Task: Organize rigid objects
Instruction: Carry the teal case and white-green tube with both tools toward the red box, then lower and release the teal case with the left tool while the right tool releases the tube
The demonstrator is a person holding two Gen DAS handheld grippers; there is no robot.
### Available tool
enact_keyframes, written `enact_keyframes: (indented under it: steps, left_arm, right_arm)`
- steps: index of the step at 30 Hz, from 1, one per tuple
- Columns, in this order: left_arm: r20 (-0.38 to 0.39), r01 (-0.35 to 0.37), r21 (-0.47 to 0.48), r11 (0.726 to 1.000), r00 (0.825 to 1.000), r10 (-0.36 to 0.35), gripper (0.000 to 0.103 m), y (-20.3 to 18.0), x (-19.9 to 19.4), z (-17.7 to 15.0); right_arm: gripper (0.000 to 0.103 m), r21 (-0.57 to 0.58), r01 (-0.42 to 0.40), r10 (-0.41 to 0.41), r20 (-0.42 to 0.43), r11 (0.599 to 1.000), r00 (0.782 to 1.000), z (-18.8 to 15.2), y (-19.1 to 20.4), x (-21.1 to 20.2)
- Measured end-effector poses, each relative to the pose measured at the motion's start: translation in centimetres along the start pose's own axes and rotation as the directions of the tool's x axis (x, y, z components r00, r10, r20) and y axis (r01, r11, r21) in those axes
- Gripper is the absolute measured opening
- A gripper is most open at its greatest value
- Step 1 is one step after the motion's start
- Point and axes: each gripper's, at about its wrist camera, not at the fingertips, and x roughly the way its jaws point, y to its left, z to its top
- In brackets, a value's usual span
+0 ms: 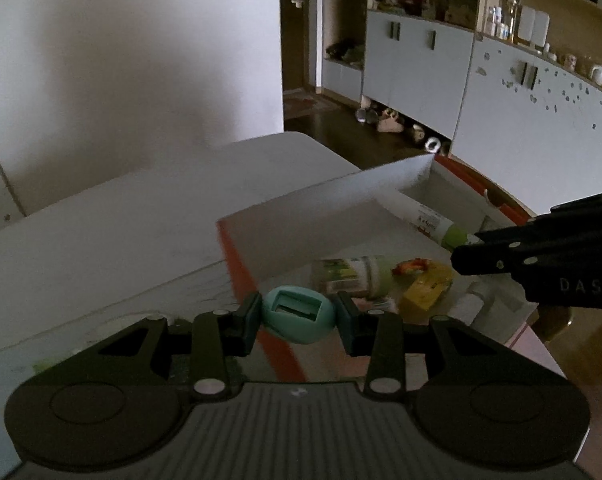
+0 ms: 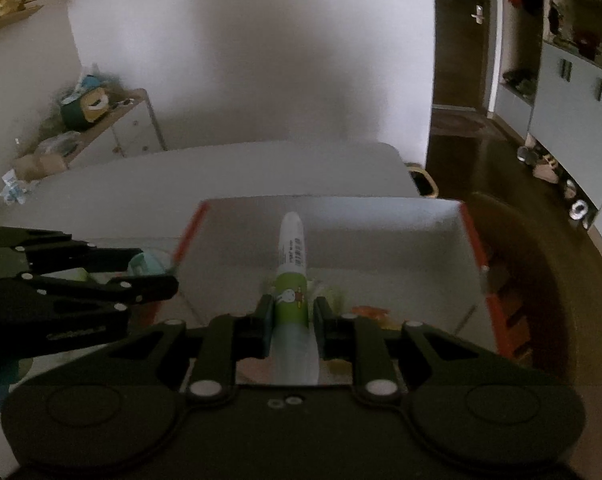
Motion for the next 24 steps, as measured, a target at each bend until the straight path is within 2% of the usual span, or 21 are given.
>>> enact_keyframes:
  steps: [7, 14, 24]
  left_arm:
    - [-0.052, -0.014, 0.018, 1.000, 0.999, 0.015, 0.039, -2.6, 3.2, 1.3]
    - [-0.101, 0.016, 0.079, 0.997, 0.995, -0.008, 0.039, -5.6, 6.2, 2.5]
    - [-0.177, 0.008, 0.117, 0.993, 0.984, 0.013, 0.039, -7.3, 10.5, 4.4]
  right_arm:
    - [0.019, 0.001, 0.036, -0.036, -0.029, 0.999, 0.999, -0.6, -3.5, 1.5]
    - [0.019, 0.000, 0.057, -0.056, -0.069, 0.998, 0.996, -1.1, -5.9, 3.1]
    - [0.019, -0.061, 0.029, -0.037, -0.123, 0.998, 0.992, -1.3, -6.0, 5.1]
